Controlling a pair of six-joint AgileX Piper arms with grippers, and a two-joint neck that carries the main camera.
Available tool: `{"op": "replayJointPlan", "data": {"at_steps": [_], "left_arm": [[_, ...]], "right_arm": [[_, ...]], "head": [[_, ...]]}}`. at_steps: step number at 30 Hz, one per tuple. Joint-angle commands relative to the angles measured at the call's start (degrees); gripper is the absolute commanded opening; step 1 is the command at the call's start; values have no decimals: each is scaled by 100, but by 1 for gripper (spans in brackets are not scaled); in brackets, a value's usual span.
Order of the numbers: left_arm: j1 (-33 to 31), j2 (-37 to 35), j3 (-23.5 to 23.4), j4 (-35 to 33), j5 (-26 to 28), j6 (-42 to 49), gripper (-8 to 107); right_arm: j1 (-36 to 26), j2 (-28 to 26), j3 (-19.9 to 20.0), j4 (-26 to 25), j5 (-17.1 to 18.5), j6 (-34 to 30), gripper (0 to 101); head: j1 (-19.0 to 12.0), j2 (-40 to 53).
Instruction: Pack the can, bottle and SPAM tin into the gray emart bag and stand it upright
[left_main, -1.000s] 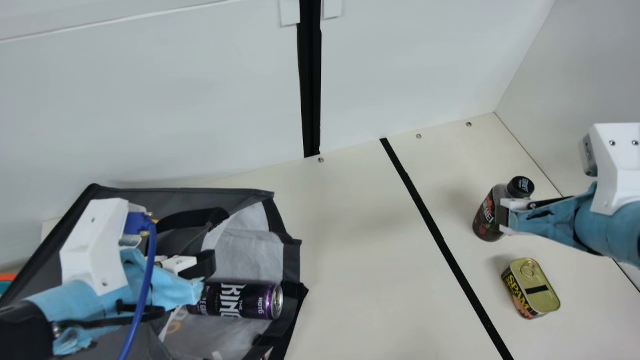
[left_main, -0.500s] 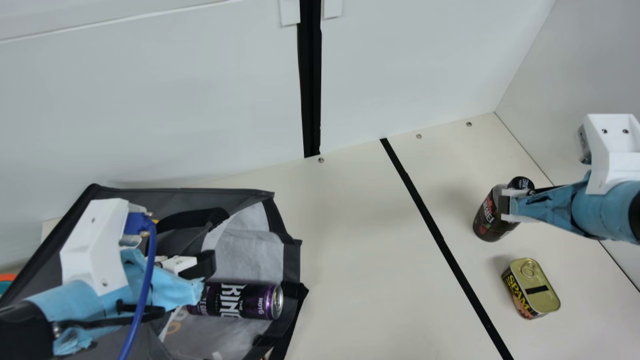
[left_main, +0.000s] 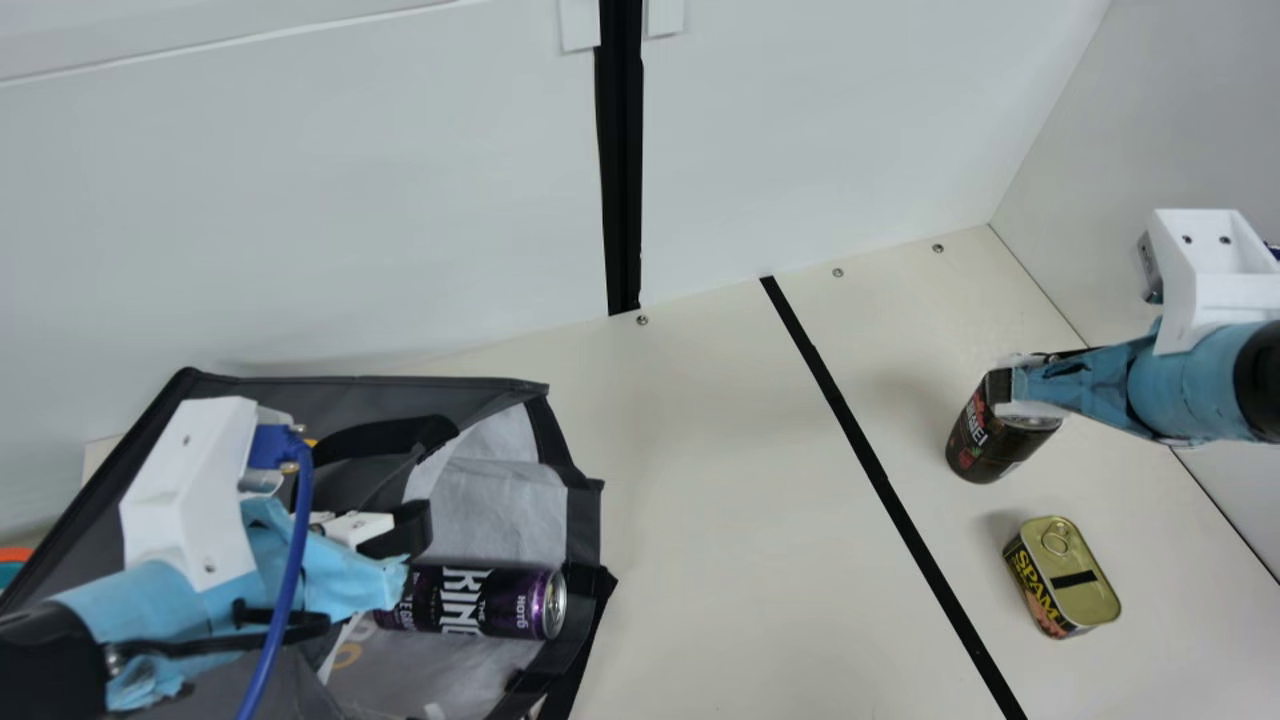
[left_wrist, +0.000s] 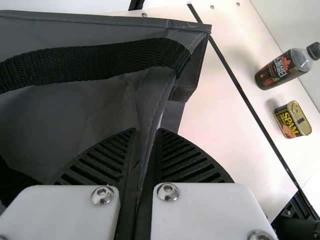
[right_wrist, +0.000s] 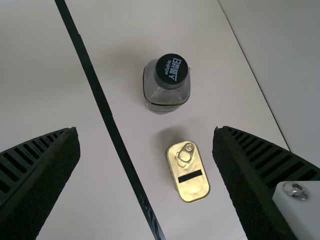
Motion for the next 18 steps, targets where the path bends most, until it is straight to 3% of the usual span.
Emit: {"op": "replayJointPlan", "data": {"at_steps": [1,18], "left_arm": [[0,0,0,0,0,0,-8],[0,0,0,0,0,0,-8]], "right_arm": [[-28,99,-26,16,7,-22,95],[-342,980,-415,148,-47,-196,95]], "head": [[-130,-5],[-130,-5]]}}
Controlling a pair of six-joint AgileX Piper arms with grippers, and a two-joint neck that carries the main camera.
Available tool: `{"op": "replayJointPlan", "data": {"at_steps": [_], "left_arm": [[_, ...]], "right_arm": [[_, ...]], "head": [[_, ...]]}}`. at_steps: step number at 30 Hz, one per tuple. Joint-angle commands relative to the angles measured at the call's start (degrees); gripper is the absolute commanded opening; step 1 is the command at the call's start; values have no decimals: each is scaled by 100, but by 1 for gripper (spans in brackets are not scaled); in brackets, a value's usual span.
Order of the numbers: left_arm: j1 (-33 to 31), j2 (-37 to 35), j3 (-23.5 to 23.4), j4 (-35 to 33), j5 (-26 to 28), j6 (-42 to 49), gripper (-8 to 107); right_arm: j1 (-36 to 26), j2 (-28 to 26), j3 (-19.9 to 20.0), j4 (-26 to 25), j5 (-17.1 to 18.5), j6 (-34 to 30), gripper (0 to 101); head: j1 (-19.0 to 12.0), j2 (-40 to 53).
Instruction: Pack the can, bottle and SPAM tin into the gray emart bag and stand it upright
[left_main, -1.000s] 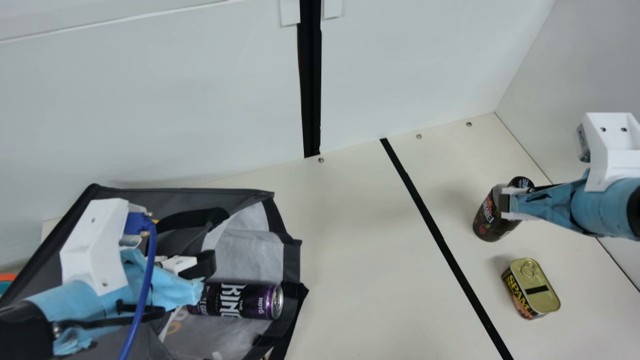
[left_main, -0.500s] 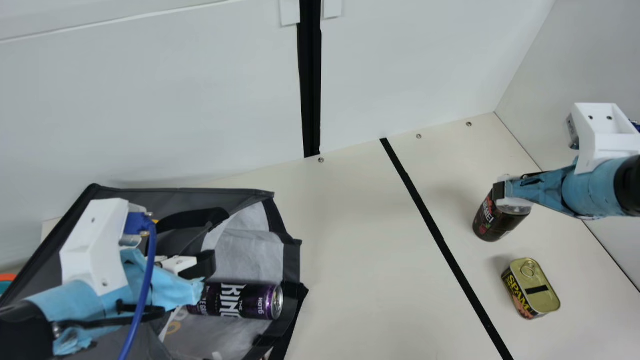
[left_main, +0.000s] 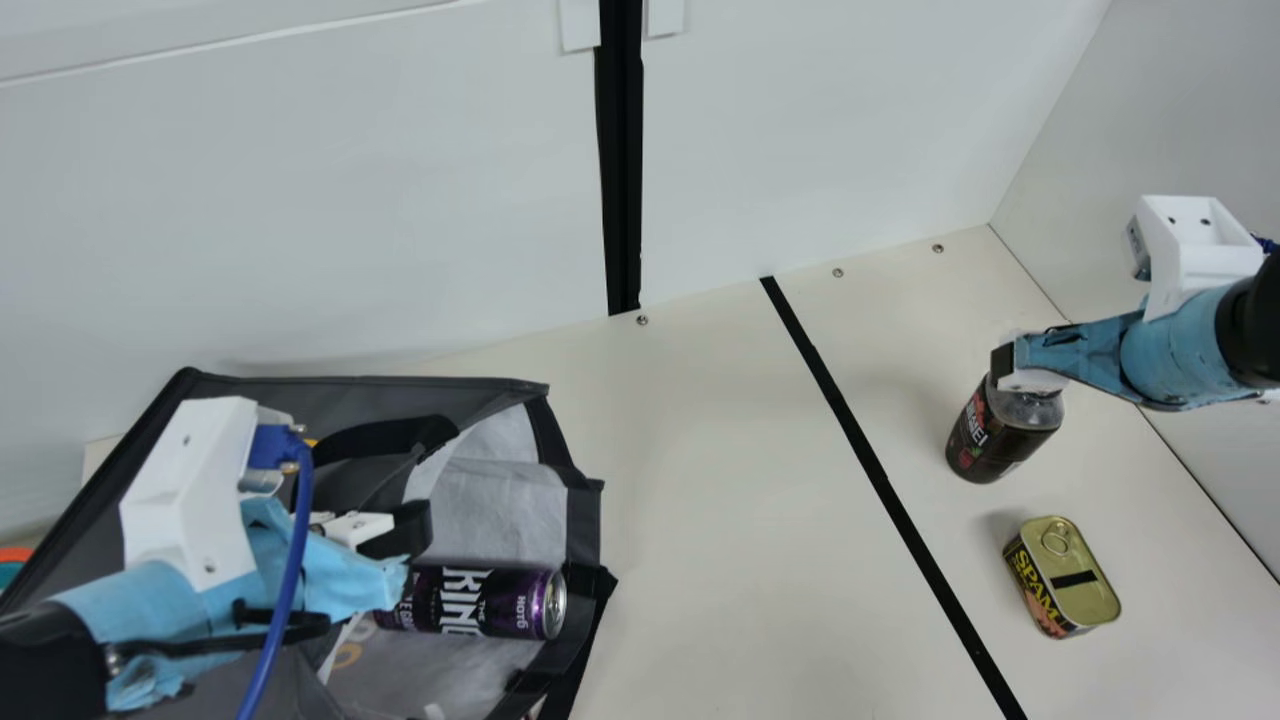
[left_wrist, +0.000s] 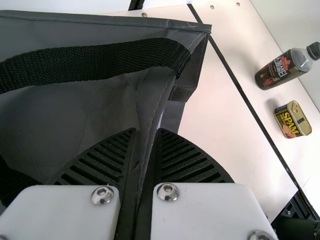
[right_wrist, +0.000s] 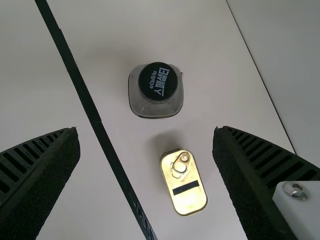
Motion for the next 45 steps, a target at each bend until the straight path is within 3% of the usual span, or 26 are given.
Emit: {"op": "replayJointPlan", "data": {"at_steps": [1,20,45], "left_arm": [[0,0,0,0,0,0,-8],[0,0,0,0,0,0,-8],[0,0,0,0,0,0,-8]], "right_arm": [[-15,104,-18,1,-35,-12,95],[56,1070,-446,-67,-188,73,95],[-16,1943,-948,-49,37,197,95]], "head": [[-130,-5],[-130,-5],[-130,-5]]}}
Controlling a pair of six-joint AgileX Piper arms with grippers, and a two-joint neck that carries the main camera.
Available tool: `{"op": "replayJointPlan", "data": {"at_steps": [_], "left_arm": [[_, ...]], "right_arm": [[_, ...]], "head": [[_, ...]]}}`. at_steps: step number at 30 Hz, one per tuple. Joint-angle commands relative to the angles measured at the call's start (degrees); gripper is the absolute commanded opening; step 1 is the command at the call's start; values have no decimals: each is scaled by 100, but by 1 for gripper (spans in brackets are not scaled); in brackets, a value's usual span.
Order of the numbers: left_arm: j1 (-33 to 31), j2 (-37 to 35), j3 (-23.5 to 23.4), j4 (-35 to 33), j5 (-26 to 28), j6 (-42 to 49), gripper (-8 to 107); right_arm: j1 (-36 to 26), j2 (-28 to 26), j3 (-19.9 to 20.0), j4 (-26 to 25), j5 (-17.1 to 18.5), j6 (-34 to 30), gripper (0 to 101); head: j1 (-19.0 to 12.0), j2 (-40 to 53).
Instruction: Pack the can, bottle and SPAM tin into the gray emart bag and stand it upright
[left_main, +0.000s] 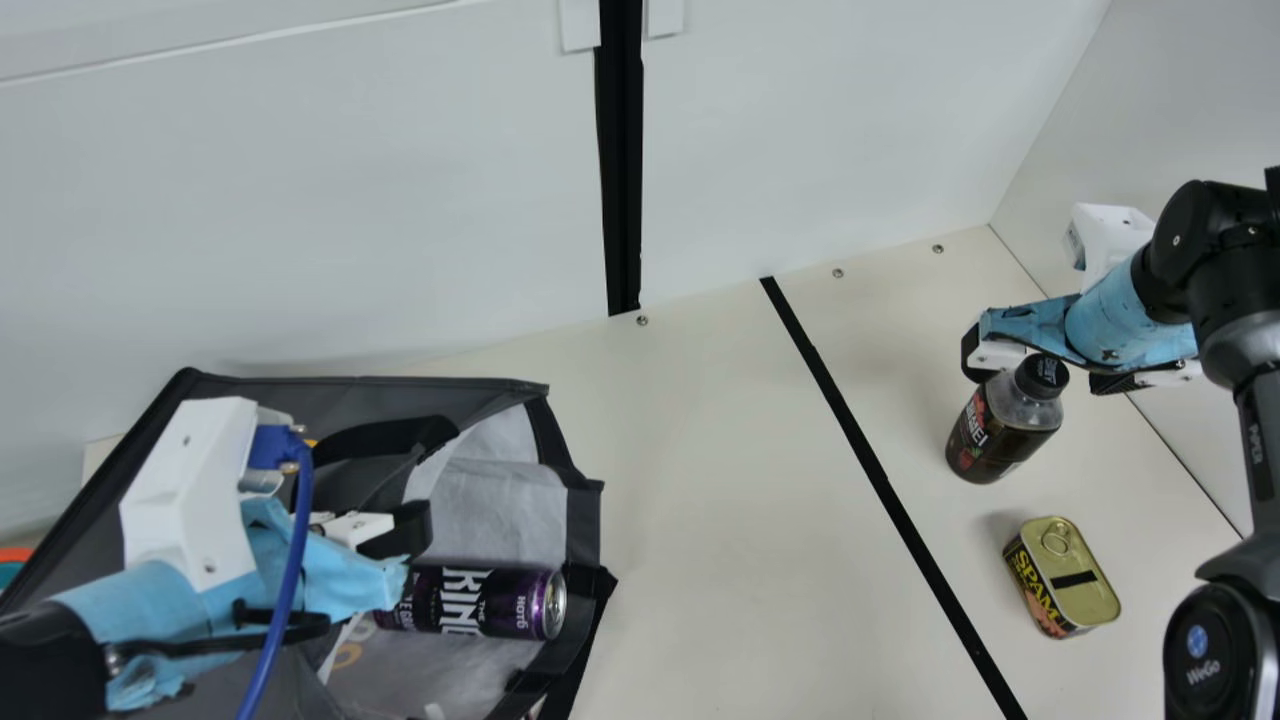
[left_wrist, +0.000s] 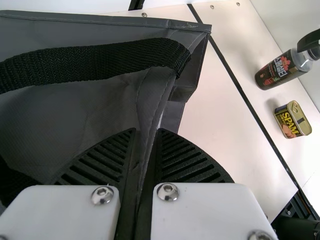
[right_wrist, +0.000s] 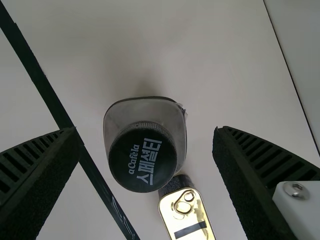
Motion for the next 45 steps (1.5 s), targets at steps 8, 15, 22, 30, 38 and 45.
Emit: {"op": "replayJointPlan", "data": {"at_steps": [8,15,22,30,38,45], "left_arm": [[0,0,0,0,0,0,-8],[0,0,0,0,0,0,-8],[0,0,0,0,0,0,-8],[0,0,0,0,0,0,-8],[0,0,0,0,0,0,-8],[0,0,0,0,0,0,-8]], "right_arm": [[-39,65,27,37,4,-10,75],[-62,55,71,89,4,-43,28],[-79,8,94,168,4,-89,0],[-47,-112,36,340,4,-276,0],[40,-279,-16,506,4,-653,0],[134,-437,-4,643,4,-975,0]], "head": [[-130,-5],[-130,-5],[-130,-5],[-130,-5],[-130,-5],[-130,-5]]}}
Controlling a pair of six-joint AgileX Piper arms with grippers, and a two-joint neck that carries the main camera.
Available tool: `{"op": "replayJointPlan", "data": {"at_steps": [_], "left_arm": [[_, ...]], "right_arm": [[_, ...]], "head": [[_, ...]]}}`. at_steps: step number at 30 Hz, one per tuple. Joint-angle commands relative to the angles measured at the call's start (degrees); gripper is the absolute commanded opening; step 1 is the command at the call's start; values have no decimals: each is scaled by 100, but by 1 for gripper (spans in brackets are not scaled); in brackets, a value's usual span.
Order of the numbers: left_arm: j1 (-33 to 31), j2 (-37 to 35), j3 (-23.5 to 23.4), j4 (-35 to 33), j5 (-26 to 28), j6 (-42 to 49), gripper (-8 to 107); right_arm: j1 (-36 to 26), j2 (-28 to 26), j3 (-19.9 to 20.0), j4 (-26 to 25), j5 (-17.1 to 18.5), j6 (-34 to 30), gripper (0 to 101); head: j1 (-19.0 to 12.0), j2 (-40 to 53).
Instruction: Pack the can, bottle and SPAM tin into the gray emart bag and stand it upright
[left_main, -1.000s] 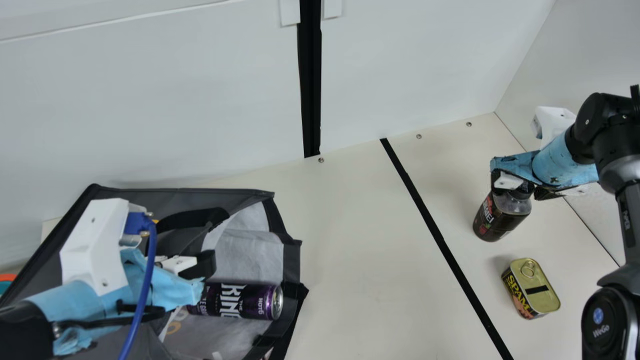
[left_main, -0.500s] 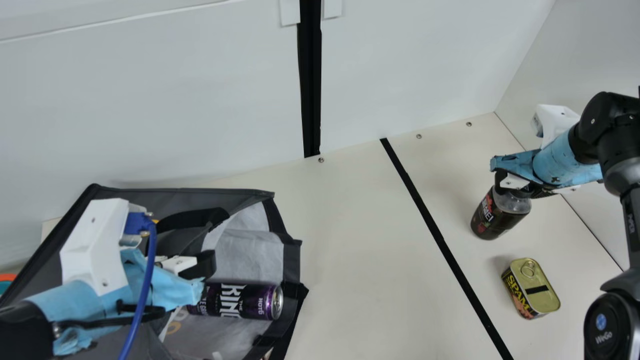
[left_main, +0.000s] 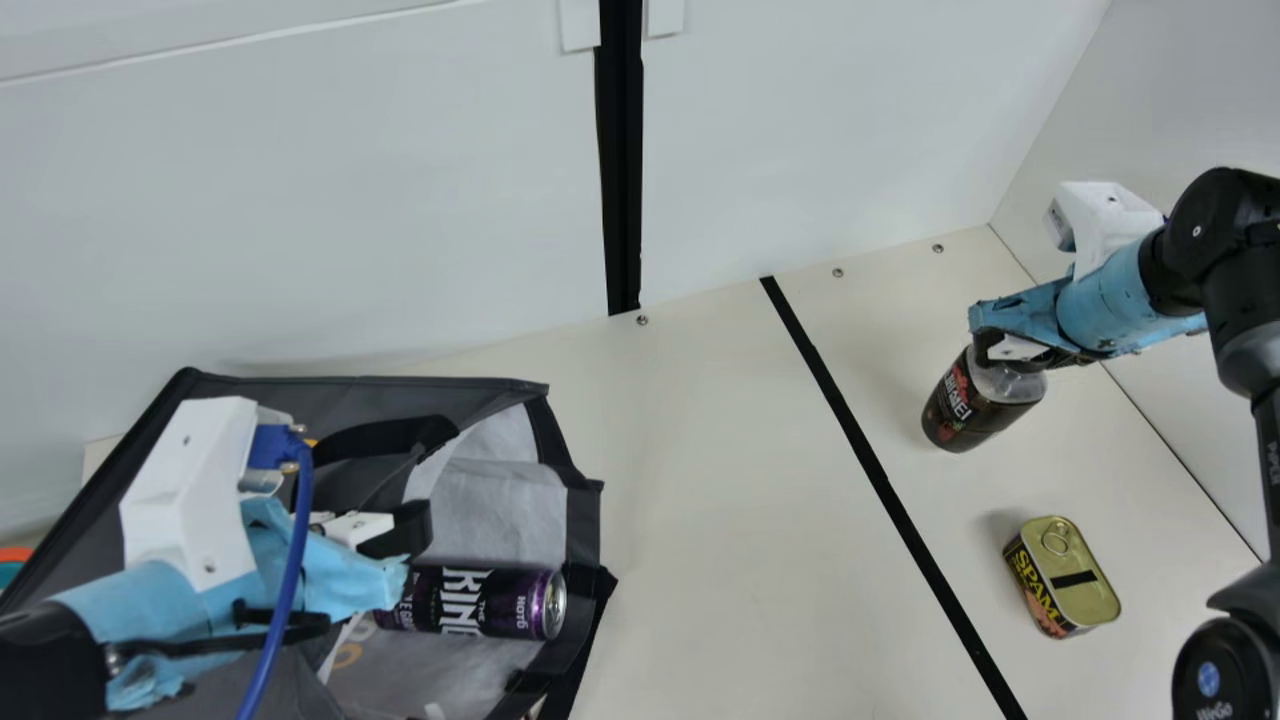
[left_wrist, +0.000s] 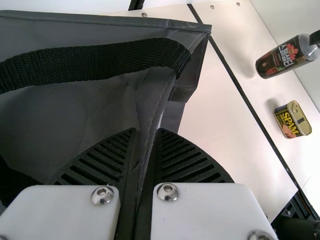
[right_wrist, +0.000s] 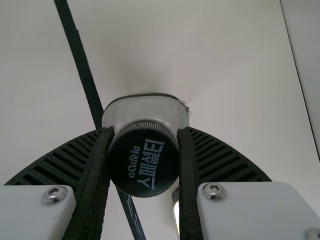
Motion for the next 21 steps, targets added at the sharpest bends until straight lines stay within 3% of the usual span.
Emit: {"op": "replayJointPlan", "data": {"at_steps": [1,21], "left_arm": [[0,0,0,0,0,0,-8],[0,0,0,0,0,0,-8]], "right_arm": [[15,-36,16,17,-8,-78,0],[800,-742,636,-90,-8,-958,0]], "head": [[-130,-5],[-130,-5]]}}
